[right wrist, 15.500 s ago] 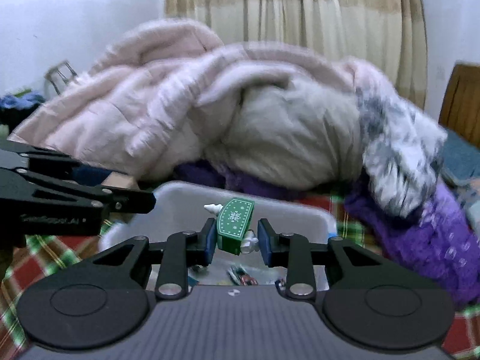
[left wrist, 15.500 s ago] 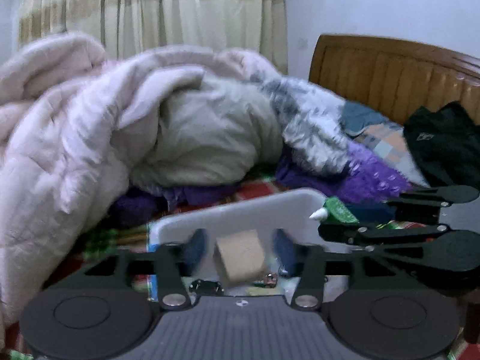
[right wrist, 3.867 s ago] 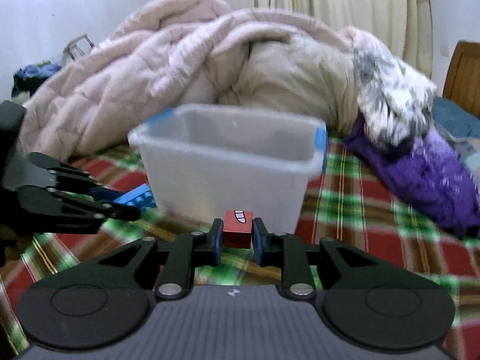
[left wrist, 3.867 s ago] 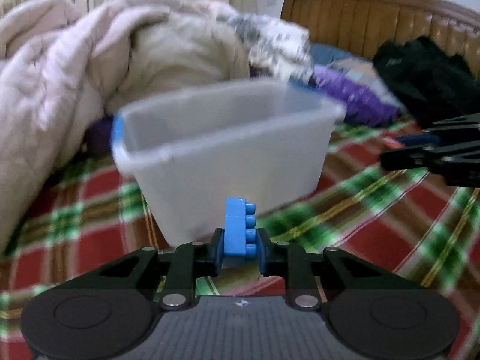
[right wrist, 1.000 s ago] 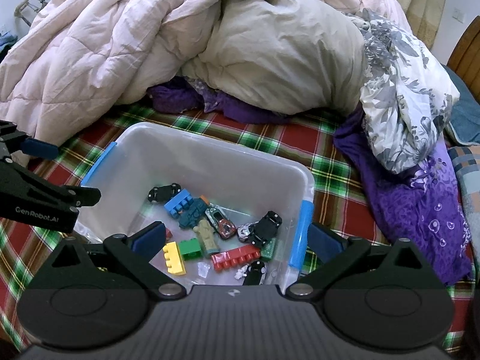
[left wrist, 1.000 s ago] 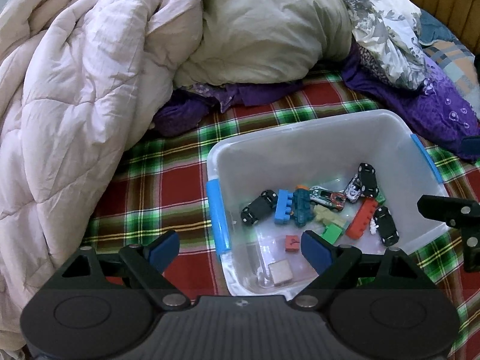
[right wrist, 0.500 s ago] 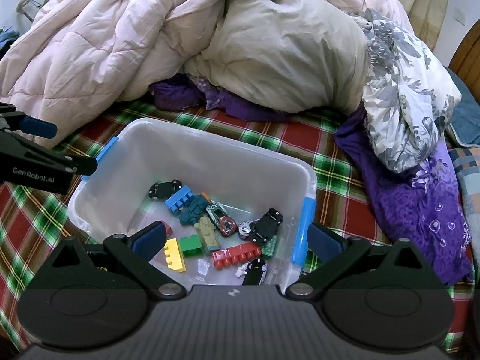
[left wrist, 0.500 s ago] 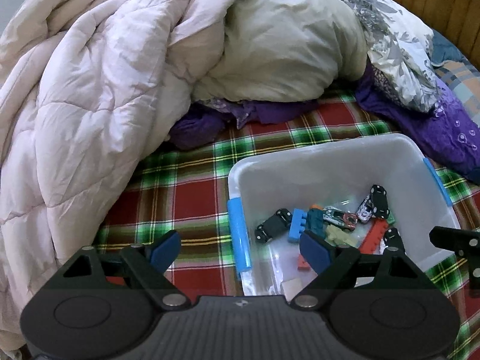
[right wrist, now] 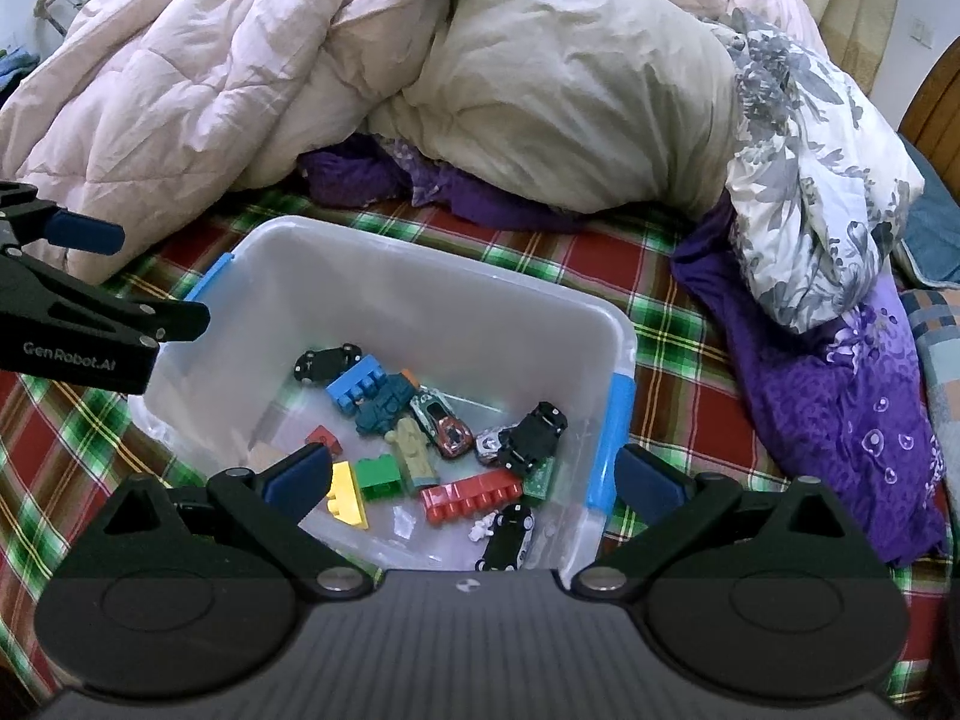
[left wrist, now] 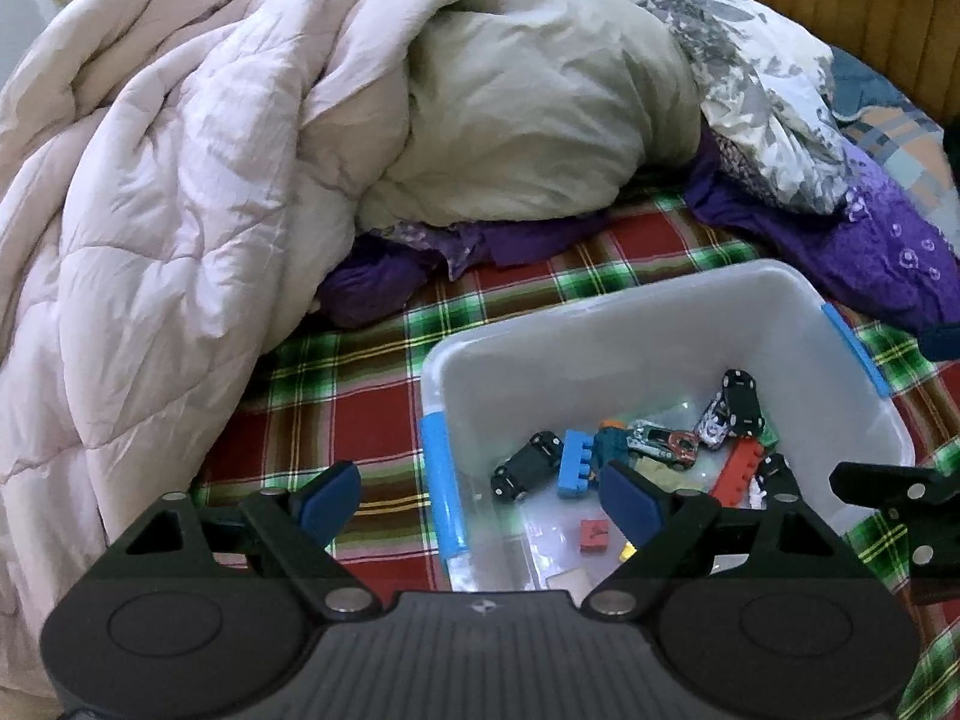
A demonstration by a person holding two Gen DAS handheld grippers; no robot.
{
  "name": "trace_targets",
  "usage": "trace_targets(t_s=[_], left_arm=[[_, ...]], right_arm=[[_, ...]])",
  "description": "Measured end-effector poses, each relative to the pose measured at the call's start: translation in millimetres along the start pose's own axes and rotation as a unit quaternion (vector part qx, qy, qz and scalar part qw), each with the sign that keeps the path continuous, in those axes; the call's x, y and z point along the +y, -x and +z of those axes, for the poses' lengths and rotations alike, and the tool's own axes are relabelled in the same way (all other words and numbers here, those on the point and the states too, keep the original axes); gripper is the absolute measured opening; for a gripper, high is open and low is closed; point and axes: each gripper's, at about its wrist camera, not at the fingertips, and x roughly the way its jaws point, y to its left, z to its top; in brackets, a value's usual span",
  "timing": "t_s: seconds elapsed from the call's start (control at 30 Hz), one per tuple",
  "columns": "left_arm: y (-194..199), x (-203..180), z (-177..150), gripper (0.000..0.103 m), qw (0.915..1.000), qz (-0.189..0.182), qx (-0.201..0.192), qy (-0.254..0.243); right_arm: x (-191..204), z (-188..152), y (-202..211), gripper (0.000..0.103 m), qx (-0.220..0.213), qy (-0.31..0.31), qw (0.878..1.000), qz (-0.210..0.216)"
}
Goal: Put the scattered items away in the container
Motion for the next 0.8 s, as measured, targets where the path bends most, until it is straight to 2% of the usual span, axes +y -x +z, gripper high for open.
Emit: trace_targets(t_s=[0.1, 0.8], left_arm=[[-5.4, -0.7, -0.8, 0.089, 0.9999, -0.003, 0.013, -0.002], [-7.8, 1.8, -4.1, 0.089, 0.9998, -0.002, 0.018, 0.003]], right_arm=[[-1.1, -1.2, -1.0, 0.103, 0.001, 0.000, 1.000, 0.002], [0.4, -2.7, -2.6, 0.103, 0.002, 0.006, 1.000, -0.002]])
